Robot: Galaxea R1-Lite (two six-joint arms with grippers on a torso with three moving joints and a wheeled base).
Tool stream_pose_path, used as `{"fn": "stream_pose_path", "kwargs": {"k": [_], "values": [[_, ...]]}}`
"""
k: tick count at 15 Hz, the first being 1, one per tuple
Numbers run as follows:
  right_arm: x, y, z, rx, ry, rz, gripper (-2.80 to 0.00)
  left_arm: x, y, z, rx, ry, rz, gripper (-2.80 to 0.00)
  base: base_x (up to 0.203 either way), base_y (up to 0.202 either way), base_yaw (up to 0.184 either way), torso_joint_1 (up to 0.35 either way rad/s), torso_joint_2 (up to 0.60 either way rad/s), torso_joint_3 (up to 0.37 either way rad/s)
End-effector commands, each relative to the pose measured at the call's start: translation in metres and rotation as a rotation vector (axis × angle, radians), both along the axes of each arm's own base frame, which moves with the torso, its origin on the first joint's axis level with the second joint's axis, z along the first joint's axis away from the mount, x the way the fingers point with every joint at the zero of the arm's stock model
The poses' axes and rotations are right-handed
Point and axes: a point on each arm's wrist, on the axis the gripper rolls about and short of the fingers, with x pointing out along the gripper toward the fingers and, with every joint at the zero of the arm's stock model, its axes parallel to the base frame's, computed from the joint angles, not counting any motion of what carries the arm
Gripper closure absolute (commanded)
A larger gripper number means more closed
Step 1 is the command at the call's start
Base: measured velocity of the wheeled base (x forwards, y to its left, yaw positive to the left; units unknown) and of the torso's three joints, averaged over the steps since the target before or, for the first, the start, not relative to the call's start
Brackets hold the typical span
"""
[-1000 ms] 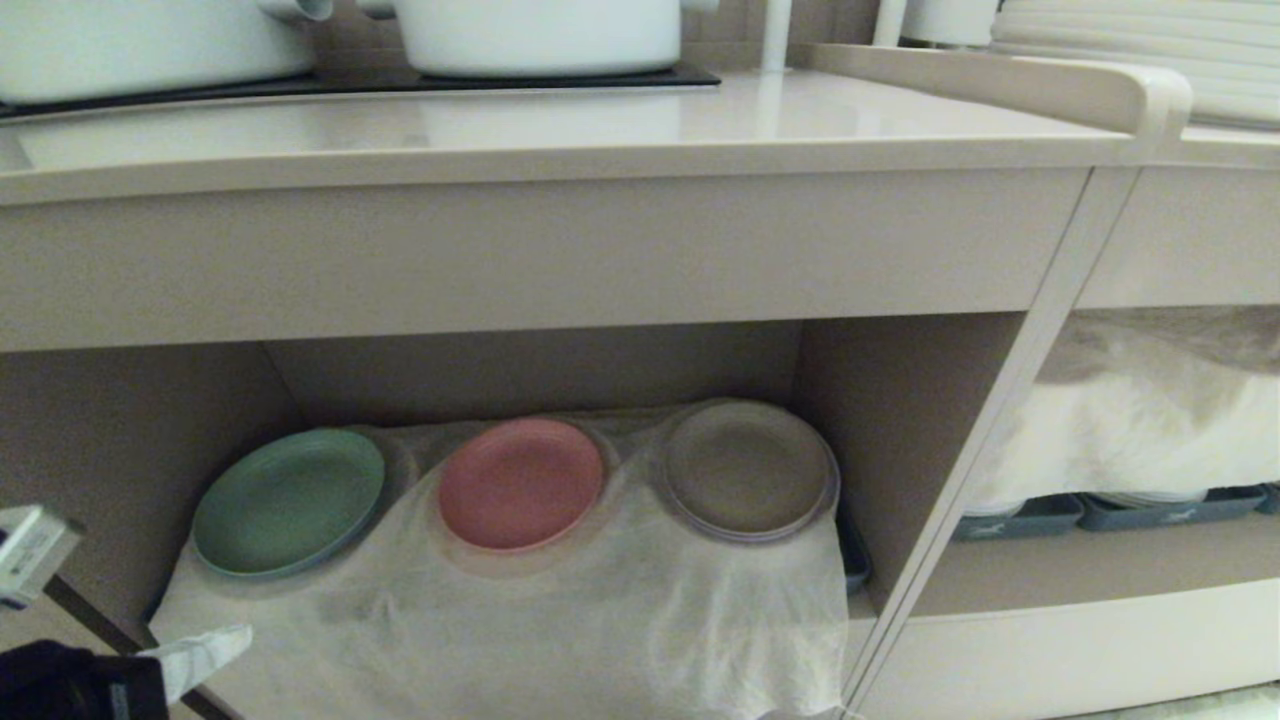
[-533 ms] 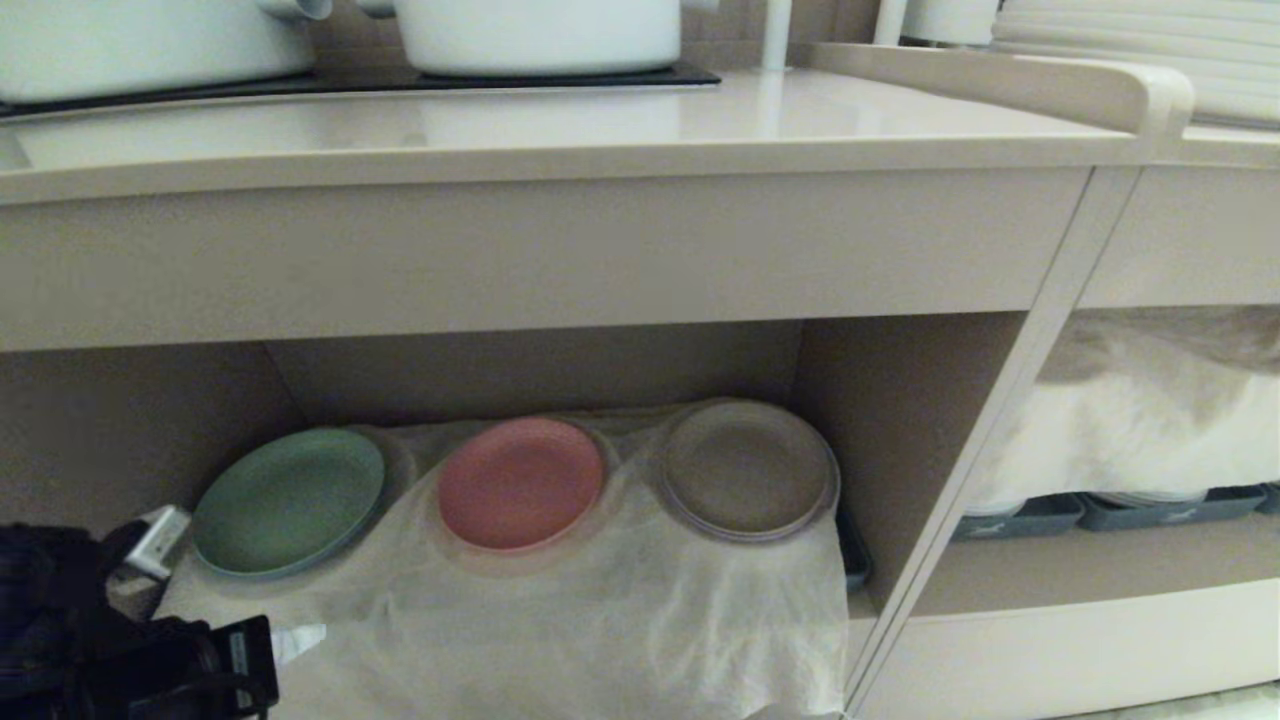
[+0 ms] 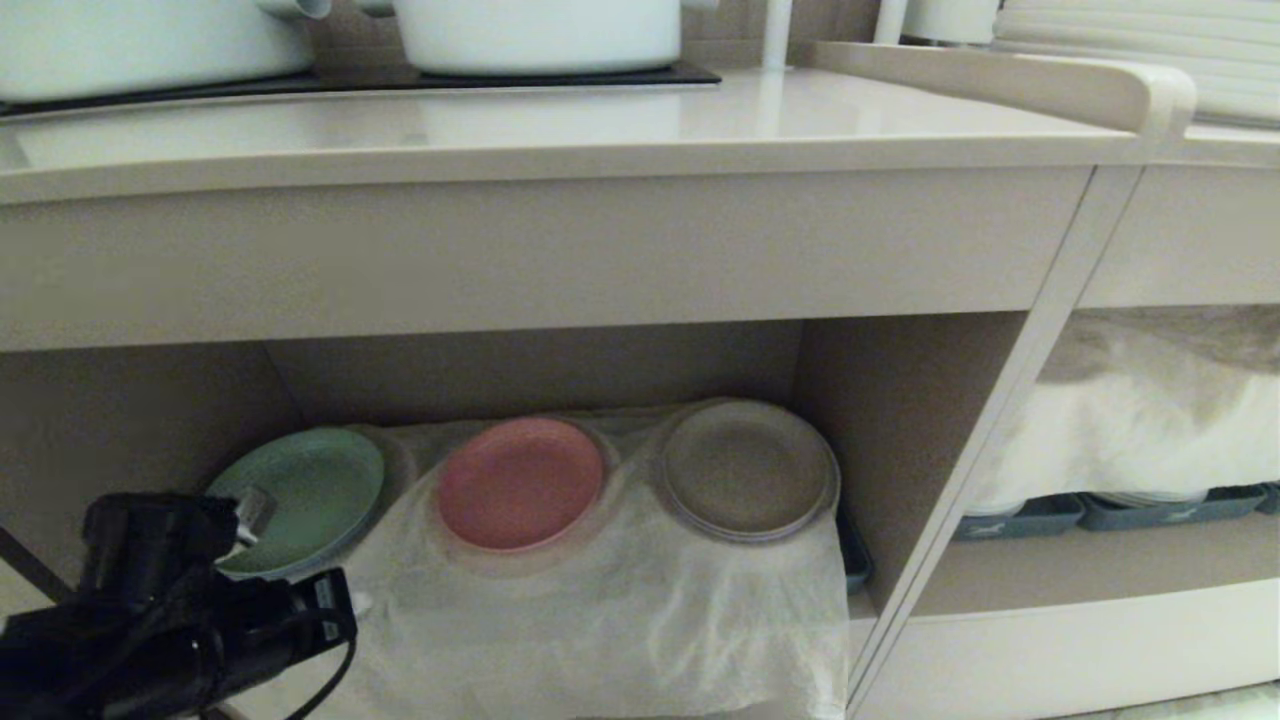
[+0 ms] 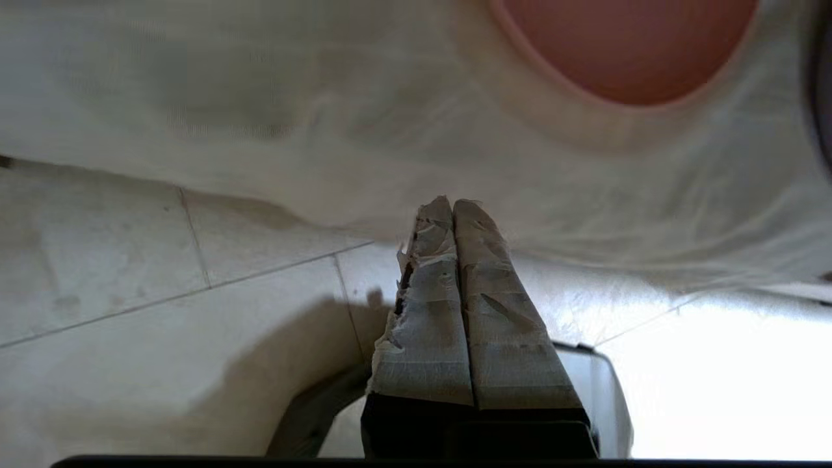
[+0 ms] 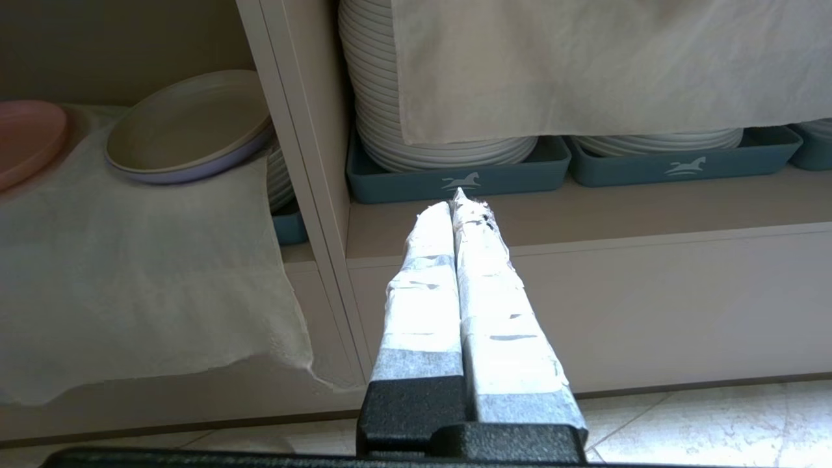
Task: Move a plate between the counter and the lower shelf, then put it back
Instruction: Pick up the plate in the cupboard
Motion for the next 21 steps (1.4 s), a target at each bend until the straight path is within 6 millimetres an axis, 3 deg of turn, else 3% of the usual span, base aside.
{"fn": "stream_pose_path", "kwargs": {"k": [1, 3, 4, 8, 14, 21], "values": [[0.000, 0.000, 0.000, 0.000, 0.001, 0.001, 0.00, 0.014, -0.015, -0.014, -0.017, 0.047, -0.002, 0.00, 0.000, 0.000, 0.000, 0.000, 0.00, 0.000], [0.000, 0.000, 0.000, 0.000, 0.001, 0.001, 0.00, 0.027, -0.029, -0.009, -0.055, 0.025, 0.021, 0.00, 0.000, 0.000, 0.000, 0.000, 0.00, 0.000], [0.000, 0.000, 0.000, 0.000, 0.001, 0.001, 0.00, 0.030, -0.034, -0.010, -0.059, 0.029, 0.019, -2.80, 0.000, 0.000, 0.000, 0.000, 0.00, 0.000], [0.000, 0.000, 0.000, 0.000, 0.001, 0.001, 0.00, 0.044, -0.042, -0.019, -0.037, 0.051, 0.028, -2.80, 0.000, 0.000, 0.000, 0.000, 0.00, 0.000], [0.000, 0.000, 0.000, 0.000, 0.001, 0.001, 0.00, 0.080, -0.052, -0.022, -0.032, 0.013, 0.113, -2.80, 0.000, 0.000, 0.000, 0.000, 0.00, 0.000], [0.000, 0.000, 0.000, 0.000, 0.001, 0.001, 0.00, 0.095, -0.058, -0.030, 0.011, 0.036, 0.134, -2.80, 0.000, 0.000, 0.000, 0.000, 0.00, 0.000]]}}
